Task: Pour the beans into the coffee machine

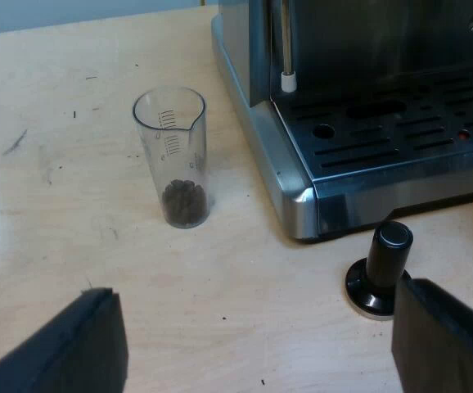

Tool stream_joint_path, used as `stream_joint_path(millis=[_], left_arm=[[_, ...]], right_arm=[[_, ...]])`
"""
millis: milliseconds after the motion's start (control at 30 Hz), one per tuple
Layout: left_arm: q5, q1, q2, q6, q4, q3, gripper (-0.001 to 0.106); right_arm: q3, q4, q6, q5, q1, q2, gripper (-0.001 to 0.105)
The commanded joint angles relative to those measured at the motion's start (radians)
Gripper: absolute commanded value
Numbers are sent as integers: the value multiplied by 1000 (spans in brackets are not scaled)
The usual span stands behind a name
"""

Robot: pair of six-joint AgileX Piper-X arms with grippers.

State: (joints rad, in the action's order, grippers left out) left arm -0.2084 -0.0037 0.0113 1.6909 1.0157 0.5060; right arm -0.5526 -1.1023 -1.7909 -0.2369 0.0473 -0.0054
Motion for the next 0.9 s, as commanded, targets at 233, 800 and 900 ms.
stream_joint_path(millis=[233, 800, 900], left_arm=[[-5, -5, 40, 2, -9, 3, 70], [-5, -5, -4, 37, -11, 93, 70], [-5, -5, -30, 37, -11, 107, 70]], right_arm=[[-5, 6, 0, 2, 3, -18, 69], [-144, 28, 0, -17, -7, 11, 69], [-182, 28, 0, -46, -16, 49, 69]])
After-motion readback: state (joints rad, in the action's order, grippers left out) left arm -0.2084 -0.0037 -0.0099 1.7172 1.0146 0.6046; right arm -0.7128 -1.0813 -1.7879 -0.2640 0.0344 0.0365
